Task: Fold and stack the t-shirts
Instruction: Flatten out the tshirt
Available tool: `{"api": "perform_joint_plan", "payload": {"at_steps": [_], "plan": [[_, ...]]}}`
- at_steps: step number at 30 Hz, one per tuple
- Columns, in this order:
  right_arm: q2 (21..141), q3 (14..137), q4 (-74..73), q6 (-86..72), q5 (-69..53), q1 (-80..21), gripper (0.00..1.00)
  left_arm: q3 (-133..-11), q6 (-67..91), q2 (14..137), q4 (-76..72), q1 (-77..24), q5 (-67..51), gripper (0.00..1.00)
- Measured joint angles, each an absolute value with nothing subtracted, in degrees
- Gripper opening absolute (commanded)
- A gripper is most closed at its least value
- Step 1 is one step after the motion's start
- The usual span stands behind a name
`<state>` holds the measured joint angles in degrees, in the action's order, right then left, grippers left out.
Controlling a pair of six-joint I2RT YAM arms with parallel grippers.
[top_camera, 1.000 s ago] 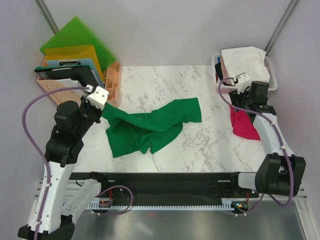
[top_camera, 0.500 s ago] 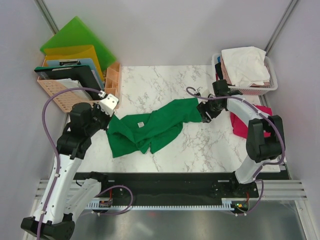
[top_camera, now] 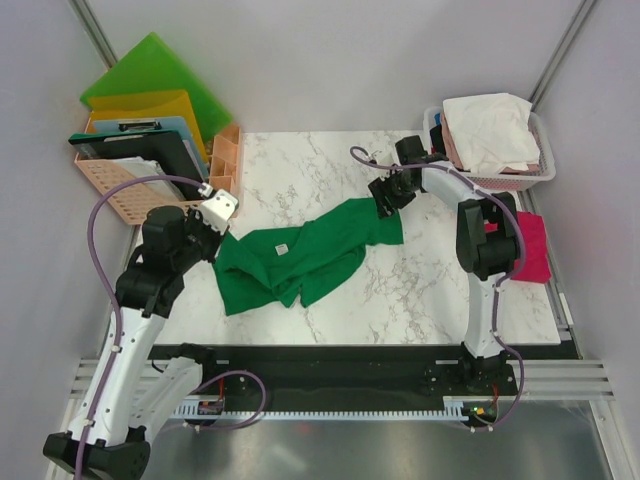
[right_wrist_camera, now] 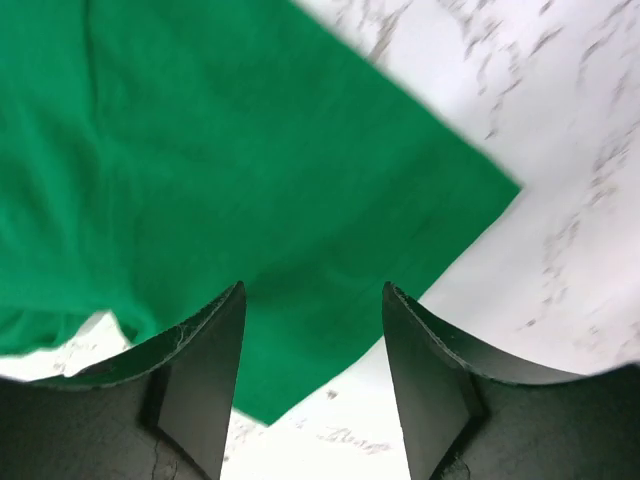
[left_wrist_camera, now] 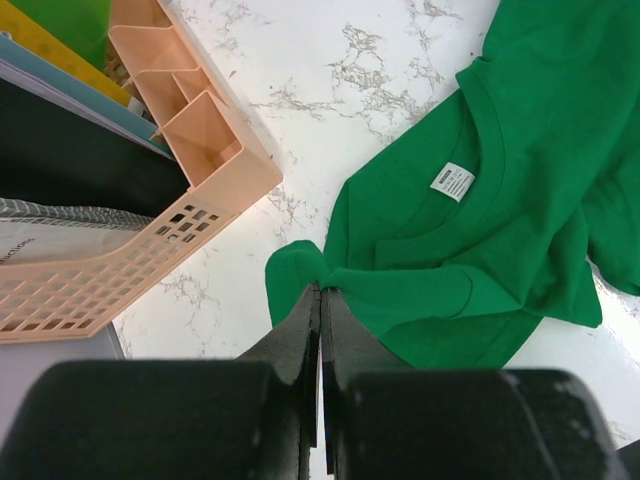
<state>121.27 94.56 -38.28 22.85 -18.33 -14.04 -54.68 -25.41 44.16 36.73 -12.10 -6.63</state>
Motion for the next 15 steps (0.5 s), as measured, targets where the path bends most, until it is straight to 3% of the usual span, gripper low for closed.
{"api": "perform_joint_plan", "payload": {"at_steps": [7,15], "plan": [[126.56,103.77,-38.04,20.56,-16.16,-14.02,0.62,-52.75,-25.41,44.14,36.80,-11.90,-6.68,0.02],[128.68,106.24,-37.32,19.20,-14.59,-13.65,0.62,-52.38,-25.41,44.25,36.73,-11.75,-6.68,0.02]]}}
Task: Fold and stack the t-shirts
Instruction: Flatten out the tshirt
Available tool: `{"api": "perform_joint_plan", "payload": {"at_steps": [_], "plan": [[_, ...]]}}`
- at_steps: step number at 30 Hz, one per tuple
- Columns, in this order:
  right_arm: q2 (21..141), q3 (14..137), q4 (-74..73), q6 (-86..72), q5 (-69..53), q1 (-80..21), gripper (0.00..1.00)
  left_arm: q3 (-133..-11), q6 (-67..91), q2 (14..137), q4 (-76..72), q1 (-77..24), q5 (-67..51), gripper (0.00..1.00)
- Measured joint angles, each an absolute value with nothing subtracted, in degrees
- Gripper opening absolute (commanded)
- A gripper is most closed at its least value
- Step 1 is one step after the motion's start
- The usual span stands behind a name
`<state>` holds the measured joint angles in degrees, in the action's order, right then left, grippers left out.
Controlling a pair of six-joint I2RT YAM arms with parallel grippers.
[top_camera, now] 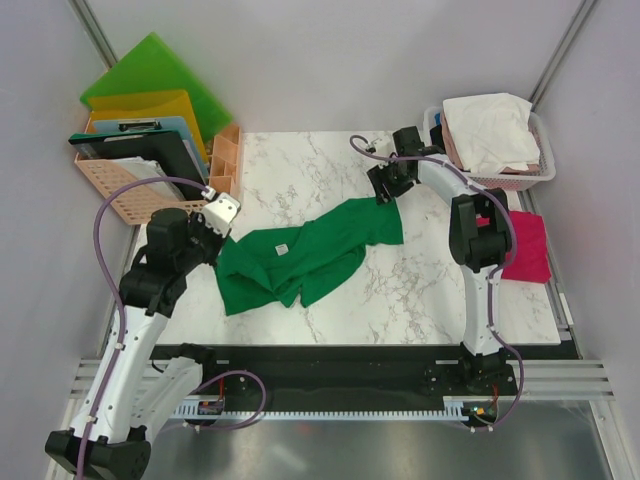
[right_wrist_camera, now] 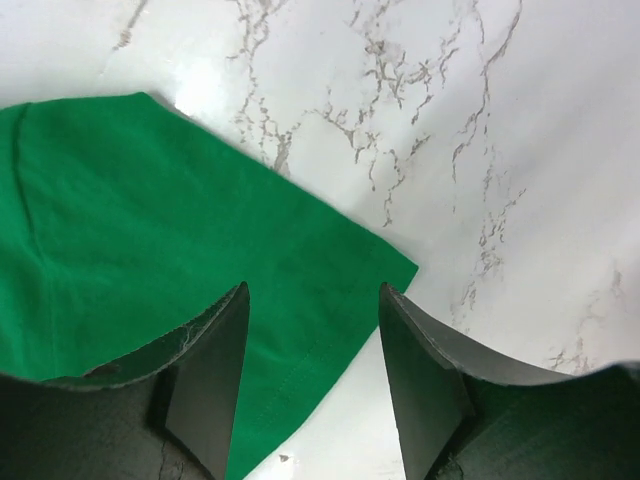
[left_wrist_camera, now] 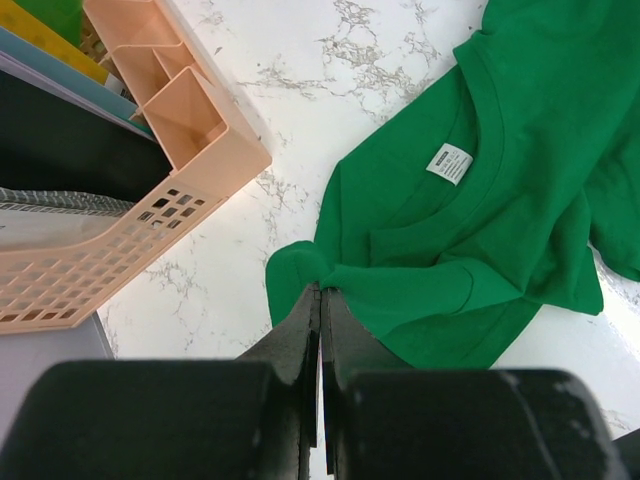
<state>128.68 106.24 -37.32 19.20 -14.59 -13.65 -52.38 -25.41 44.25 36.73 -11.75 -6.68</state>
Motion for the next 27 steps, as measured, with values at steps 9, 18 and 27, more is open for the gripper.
{"api": "perform_joint_plan", "payload": {"at_steps": [9,18,27], "plan": [[132.14,107.74,-36.23,18.59,-13.47,-11.40,0.56,-52.10,-25.41,43.79,36.82,-11.51,-6.74,0.02],[132.51,107.53,-35.75,17.98,-13.28,-10.55,0.00,-52.10,-25.41,43.77,36.75,-11.25,-7.62,0.02],[129.69,102.59,-32.56,18.33,-14.76,-10.55,0.00,-50.35,-25.41,44.05,36.69,-11.20,-7.77,0.02]]}}
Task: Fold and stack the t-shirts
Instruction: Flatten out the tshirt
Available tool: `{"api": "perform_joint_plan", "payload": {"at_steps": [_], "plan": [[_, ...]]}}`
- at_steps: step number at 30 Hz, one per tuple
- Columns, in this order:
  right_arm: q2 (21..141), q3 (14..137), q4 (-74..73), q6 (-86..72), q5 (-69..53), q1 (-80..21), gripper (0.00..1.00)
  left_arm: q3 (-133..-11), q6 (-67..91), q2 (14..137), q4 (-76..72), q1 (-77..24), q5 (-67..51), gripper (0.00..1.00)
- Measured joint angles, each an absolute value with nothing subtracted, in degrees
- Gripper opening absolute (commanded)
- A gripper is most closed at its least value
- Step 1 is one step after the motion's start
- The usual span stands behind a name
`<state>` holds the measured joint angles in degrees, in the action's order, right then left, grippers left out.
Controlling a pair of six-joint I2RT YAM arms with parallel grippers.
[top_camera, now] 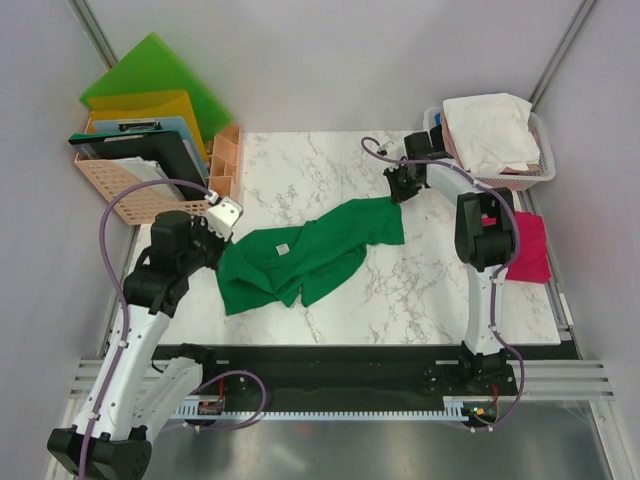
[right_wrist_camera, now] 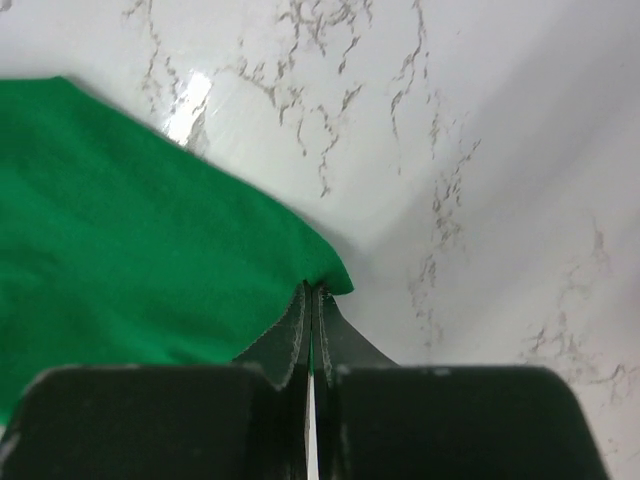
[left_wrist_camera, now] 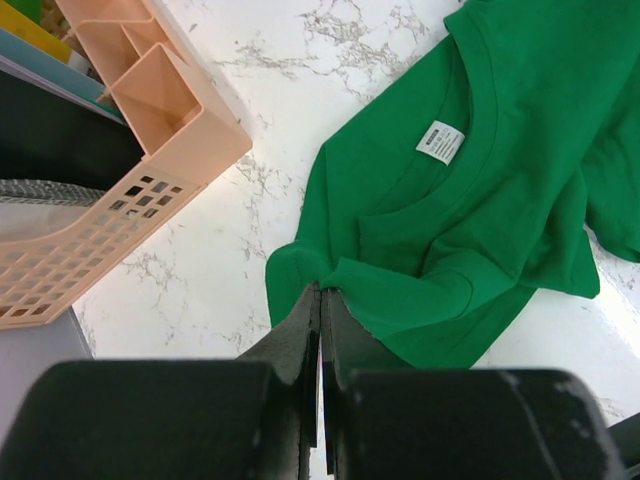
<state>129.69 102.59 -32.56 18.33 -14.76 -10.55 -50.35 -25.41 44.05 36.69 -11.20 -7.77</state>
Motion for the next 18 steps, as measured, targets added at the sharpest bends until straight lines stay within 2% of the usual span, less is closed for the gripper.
{"api": "perform_joint_plan", "payload": {"at_steps": [7,18], "plan": [[118.61,99.26,-34.37,18.87,-14.83,-10.61,0.00,-49.30,-25.41,48.34,36.45,-11.20,-8.97,0.02],[75.99,94.67,-31.05,18.81,-15.11,-10.66,0.00,-54.68,-25.45,50.37,36.62,-11.20,-9.85,0.02]]}}
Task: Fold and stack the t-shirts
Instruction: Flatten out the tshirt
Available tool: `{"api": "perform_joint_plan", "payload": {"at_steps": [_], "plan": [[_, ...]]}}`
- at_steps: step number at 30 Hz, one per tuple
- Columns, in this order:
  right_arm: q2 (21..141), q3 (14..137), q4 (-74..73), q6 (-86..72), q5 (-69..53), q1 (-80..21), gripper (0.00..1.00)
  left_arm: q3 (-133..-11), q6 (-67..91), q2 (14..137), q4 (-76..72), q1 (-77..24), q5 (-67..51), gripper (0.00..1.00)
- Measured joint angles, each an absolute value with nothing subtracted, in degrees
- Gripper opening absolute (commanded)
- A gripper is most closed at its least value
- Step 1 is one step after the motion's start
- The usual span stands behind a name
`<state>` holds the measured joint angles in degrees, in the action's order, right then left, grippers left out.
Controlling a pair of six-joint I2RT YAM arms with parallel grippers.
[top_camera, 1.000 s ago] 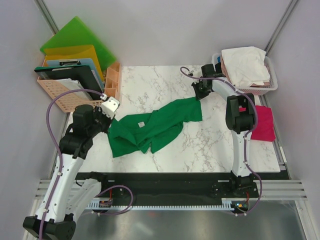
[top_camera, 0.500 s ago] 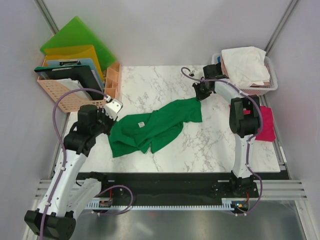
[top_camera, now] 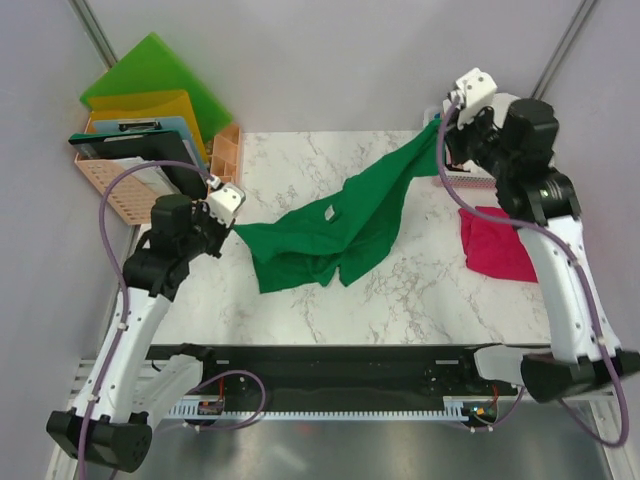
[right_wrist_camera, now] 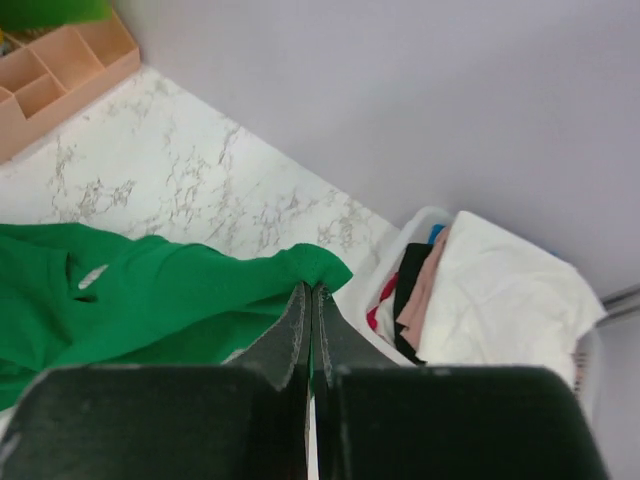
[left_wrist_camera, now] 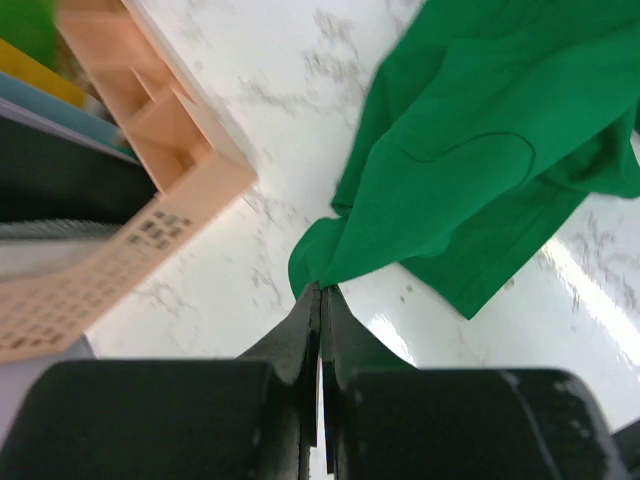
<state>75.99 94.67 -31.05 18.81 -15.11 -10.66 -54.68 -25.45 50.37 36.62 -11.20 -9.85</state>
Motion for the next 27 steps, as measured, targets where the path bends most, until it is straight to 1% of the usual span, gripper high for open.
{"api": "perform_joint_plan", "payload": {"at_steps": [4,8,11,17,27], "plan": [[64.84,92.66,-31.83,19.81,-12.03,-10.70,0.00,-64.55,-26.09,48.27,38.15,-11.22,-9.10,0.02],[58.63,94.11,-33.91,21.21,-7.97,-10.70,0.00,-75.13,-28.05,44.01,37.80,-11.20,-6.24,0.02],[55.13,97.38,-36.64,21.45,-5.82,-10.70,0.00,-80.49,-29.74,39.46,37.63,-10.55,-4.45,0.02],[51.72,105.86,-40.29,21.19,-4.27,-10.70,0.00,-86.59,-30.59,33.30,37.63,-8.27,-3.51,0.02],[52.27,116.14,-45.65,21.19,-2.28,-11.75,0.00,-90.56,-30.52,35.03,41.30,-7.11,-4.12,0.02]]}}
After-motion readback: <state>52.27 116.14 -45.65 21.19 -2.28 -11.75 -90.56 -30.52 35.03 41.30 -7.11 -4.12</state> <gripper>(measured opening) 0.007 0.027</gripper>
